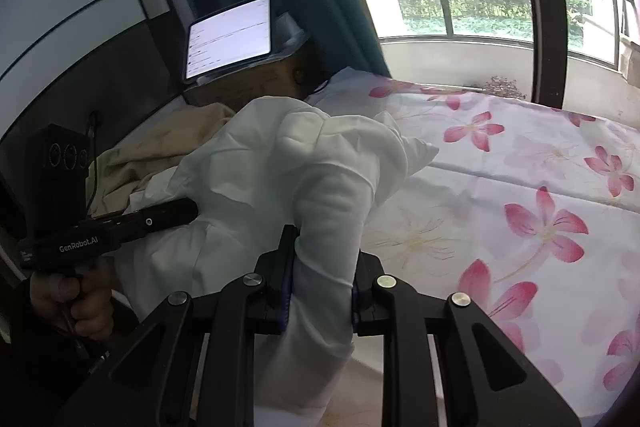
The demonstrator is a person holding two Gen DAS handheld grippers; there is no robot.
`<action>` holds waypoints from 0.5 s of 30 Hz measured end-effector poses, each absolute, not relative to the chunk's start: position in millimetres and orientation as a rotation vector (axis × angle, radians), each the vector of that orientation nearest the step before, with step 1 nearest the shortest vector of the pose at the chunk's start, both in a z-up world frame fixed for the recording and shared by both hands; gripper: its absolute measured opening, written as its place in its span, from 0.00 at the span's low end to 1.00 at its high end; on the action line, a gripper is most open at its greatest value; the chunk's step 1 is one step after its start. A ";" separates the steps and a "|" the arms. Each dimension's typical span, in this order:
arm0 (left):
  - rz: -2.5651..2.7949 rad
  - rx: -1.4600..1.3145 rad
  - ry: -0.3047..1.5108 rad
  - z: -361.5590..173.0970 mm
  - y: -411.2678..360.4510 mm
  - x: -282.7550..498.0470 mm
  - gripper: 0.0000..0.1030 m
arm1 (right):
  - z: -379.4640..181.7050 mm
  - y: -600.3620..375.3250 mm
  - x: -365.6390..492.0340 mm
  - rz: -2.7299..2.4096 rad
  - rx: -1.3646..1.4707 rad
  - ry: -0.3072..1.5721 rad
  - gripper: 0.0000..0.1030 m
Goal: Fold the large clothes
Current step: 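Lift the white jacket bundle with both grippers and carry it toward the beige blanket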
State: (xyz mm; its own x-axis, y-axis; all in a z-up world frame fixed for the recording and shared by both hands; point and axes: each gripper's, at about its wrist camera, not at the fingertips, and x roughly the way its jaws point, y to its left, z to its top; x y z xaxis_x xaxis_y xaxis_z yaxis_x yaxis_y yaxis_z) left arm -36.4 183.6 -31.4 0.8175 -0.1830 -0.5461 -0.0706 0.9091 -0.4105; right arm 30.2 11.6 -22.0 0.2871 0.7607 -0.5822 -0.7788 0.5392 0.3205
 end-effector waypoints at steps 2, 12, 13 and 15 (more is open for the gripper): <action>-0.051 -0.430 0.613 -31.7 186.3 -43.9 0.17 | -22.6 15.9 24.1 1.039 -0.029 0.763 0.21; -0.005 -0.414 0.615 -36.6 199.4 -69.8 0.17 | -29.0 36.1 0.2 1.075 -0.043 0.771 0.21; -0.002 -0.412 0.619 -38.0 200.4 -70.2 0.17 | -30.3 37.6 -0.6 1.076 -0.043 0.774 0.21; 0.005 -0.406 0.631 -42.5 201.4 -69.9 0.17 | -34.3 39.8 -1.3 1.074 -0.044 0.783 0.21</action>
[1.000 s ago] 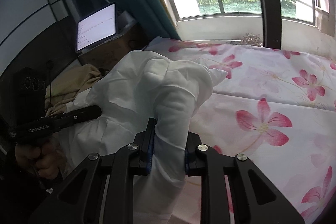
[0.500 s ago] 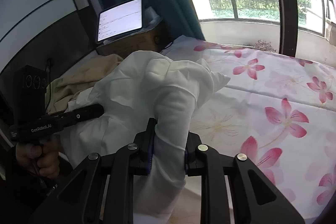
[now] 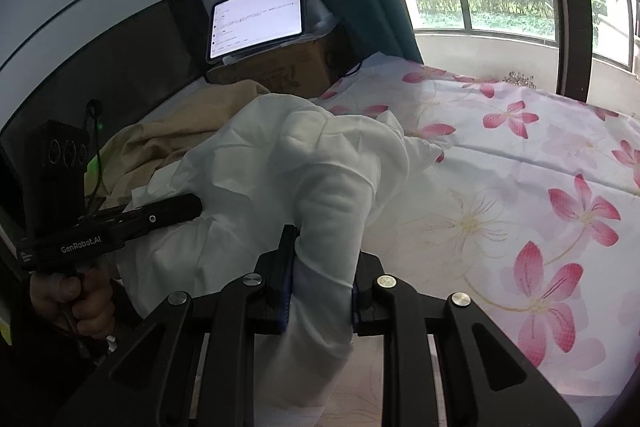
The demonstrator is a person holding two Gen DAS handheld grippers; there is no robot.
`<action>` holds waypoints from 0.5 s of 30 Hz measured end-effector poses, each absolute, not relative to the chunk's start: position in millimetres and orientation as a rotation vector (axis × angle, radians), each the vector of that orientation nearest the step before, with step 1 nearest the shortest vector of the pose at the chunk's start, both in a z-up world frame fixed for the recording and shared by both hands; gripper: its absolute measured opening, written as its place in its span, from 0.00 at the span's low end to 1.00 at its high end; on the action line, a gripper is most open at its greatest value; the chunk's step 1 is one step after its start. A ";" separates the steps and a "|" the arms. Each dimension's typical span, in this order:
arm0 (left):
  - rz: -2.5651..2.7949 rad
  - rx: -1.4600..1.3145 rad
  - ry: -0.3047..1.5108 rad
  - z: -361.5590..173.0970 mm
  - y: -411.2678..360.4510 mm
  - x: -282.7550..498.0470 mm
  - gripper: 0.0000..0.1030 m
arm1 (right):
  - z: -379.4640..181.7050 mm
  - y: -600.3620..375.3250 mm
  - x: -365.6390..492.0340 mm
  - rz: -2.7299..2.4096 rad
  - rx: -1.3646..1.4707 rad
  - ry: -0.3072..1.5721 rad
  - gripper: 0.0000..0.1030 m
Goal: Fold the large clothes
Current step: 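Lift the white jacket bundle with both grippers and carry it toward the beige blanket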
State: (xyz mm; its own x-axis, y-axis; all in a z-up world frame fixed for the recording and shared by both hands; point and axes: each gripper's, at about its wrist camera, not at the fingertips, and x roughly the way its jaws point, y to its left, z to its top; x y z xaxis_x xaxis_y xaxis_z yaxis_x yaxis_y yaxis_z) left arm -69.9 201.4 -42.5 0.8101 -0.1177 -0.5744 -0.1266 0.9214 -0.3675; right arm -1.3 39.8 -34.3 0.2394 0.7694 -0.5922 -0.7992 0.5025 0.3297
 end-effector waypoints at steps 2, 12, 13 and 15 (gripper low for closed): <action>0.011 -0.392 0.650 -47.5 200.1 -67.8 0.17 | -40.1 42.1 -0.6 1.068 -0.048 0.797 0.21; 0.038 -0.389 0.740 -78.5 201.3 -52.5 0.18 | -76.1 37.9 14.0 1.014 -0.018 0.904 0.22; 0.040 -0.392 0.751 -82.3 201.7 -51.0 0.19 | -78.7 36.7 15.2 1.012 -0.011 0.911 0.23; 0.045 -0.401 0.769 -89.1 202.0 -48.7 0.19 | -83.6 34.5 18.0 1.009 0.001 0.924 0.24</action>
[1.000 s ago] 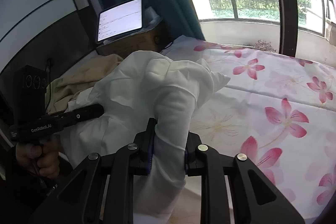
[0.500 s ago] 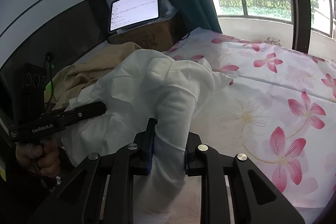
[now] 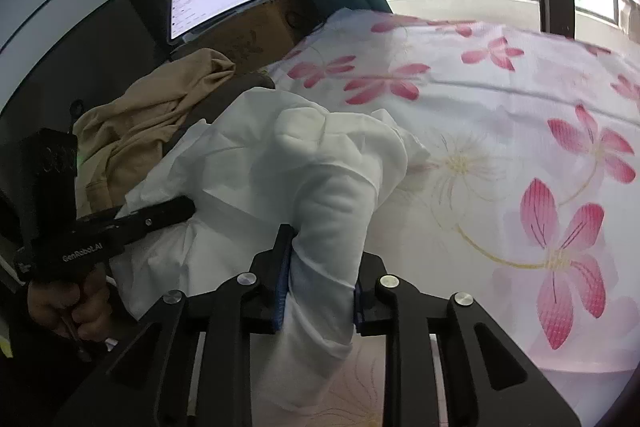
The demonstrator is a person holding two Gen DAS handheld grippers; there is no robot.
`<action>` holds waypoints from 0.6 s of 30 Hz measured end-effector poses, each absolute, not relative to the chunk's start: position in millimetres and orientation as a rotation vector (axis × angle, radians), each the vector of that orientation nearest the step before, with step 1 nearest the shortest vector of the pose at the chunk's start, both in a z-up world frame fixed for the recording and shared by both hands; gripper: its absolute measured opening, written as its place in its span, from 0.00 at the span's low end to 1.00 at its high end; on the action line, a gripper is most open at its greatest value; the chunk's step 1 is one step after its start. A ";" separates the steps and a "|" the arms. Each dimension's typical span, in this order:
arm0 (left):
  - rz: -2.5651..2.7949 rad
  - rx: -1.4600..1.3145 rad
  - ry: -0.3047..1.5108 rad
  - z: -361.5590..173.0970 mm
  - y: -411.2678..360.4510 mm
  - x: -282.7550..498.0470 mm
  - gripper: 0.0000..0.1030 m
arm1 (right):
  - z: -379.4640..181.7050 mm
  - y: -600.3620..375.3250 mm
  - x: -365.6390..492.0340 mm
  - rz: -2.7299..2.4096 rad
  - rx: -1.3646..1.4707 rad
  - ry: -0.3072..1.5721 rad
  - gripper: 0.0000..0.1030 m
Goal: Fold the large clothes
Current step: 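Lift the white jacket bundle with both grippers and carry it toward the beige blanket, then lower the bundle beside the beige blanket and open both grippers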
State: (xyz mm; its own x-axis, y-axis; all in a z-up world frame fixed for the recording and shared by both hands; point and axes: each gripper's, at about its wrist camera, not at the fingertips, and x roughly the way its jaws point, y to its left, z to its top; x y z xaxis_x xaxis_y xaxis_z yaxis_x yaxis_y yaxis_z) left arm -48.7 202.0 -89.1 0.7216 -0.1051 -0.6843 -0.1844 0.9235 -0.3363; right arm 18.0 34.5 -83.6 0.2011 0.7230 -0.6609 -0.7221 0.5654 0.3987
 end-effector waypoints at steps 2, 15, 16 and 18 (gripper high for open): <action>0.049 -0.405 0.776 -92.5 201.2 -48.1 0.20 | -88.9 32.6 22.1 1.007 0.017 0.938 0.25; 0.076 -0.407 0.830 -87.9 200.3 -42.6 0.27 | -96.9 27.5 37.4 1.024 0.062 1.019 0.45; 0.086 -0.393 0.829 -83.5 198.8 -44.1 0.29 | -96.4 26.9 38.2 1.025 0.065 1.023 0.48; 0.101 -0.361 0.818 -75.4 196.2 -45.9 0.34 | -95.3 25.1 40.4 1.033 0.069 1.034 0.52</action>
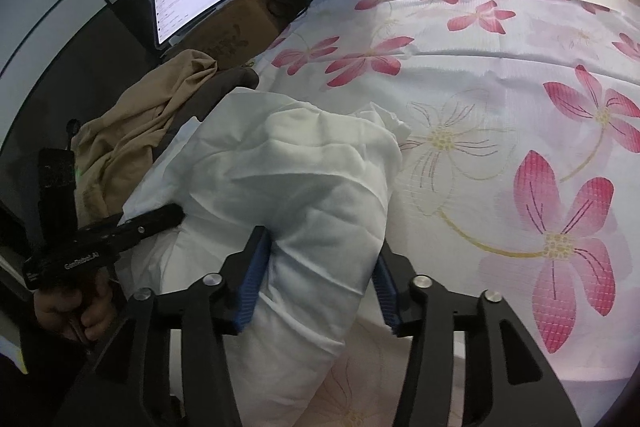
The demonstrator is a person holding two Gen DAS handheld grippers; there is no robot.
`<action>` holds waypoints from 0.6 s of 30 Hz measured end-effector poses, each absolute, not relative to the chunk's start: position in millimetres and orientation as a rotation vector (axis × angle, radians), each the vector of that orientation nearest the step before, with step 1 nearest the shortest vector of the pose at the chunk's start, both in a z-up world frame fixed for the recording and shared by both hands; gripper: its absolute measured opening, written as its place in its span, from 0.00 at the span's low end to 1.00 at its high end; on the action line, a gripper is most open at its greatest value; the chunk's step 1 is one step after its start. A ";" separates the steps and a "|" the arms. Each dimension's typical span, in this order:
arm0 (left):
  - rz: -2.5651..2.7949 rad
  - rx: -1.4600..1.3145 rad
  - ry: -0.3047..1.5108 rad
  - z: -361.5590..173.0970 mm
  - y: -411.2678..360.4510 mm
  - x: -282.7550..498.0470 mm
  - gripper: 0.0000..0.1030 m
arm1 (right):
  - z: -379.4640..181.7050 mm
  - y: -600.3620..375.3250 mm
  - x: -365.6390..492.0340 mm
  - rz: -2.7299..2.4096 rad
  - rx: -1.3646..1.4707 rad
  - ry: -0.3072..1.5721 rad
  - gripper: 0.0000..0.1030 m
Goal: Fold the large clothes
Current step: 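Lower the bundle beside the beige blanket and open both grippers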
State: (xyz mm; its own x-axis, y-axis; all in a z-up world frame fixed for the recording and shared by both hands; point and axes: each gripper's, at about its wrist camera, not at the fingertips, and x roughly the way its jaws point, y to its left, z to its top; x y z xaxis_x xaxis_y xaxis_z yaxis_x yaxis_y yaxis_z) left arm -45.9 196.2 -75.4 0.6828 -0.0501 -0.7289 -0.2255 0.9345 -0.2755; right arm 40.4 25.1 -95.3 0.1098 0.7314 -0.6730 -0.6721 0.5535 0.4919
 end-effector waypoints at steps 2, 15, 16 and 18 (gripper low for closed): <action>0.113 -0.340 0.795 -63.7 195.1 -49.5 0.40 | -93.3 21.9 44.0 1.036 0.074 1.038 0.55; 0.136 -0.302 0.736 -38.8 192.3 -27.0 0.49 | -88.1 -1.5 73.9 0.929 0.081 1.011 0.66; 0.144 -0.295 0.753 -42.4 193.0 -24.1 0.49 | -88.9 -1.0 74.3 0.925 0.076 1.014 0.66; 0.158 -0.293 0.786 -52.4 195.6 -17.3 0.49 | -89.7 0.1 74.4 0.919 0.066 1.015 0.66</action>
State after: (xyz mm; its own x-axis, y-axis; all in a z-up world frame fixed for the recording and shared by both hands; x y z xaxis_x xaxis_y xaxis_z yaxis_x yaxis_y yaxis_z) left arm -17.3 195.6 -52.4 0.6978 0.0316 -0.7156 -0.2483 0.9478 -0.2003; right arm 74.4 0.1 -89.7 0.2000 0.6857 -0.6999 -0.6286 0.6377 0.4452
